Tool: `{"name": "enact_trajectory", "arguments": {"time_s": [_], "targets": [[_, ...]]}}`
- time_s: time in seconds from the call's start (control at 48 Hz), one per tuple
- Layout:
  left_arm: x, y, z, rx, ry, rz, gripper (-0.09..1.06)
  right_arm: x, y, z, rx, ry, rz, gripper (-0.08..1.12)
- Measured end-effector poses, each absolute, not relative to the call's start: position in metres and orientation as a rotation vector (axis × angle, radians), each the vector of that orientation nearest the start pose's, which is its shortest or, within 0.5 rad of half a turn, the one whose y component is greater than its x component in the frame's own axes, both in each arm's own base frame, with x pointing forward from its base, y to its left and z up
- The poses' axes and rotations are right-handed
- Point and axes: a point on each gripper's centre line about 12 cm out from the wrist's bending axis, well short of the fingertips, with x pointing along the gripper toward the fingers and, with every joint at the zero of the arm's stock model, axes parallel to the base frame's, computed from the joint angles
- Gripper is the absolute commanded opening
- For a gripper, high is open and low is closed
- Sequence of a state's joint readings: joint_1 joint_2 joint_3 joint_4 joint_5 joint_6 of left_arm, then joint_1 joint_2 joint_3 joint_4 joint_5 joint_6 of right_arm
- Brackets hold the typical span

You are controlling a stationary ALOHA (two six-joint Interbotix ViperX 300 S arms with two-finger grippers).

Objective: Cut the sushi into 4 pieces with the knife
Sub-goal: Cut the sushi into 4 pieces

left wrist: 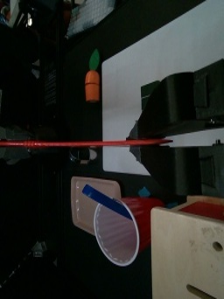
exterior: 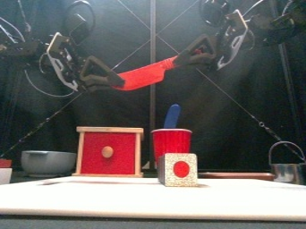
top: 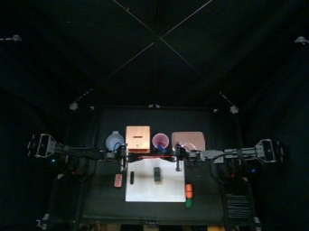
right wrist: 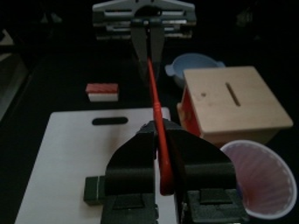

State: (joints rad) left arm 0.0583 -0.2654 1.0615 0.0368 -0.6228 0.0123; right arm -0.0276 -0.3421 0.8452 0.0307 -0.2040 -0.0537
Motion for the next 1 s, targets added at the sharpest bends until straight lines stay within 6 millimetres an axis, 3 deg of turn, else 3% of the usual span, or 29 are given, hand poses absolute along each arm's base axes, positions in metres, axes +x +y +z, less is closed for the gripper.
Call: {"name": "enact_trajectory", "arguments": {"time_s": [0.271,0.583,1.0], "targets": [[0.31,0.009,0.179,0.07,0.233,-0.015,0.17,0.332,-0.001,0.225,0.025,0.491,-0.01,0.05],[0.331,-0.005,0.153,0.066,0.31,-0.062,0.21,0.326,0.002,0.198,0.064,0.677,-0.007,0.05],[0.343,-0.021,0.13,0.034,0.371,-0.08,0.26,0.329,0.004,0.161,0.075,0.815,-0.008,0.05]]}}
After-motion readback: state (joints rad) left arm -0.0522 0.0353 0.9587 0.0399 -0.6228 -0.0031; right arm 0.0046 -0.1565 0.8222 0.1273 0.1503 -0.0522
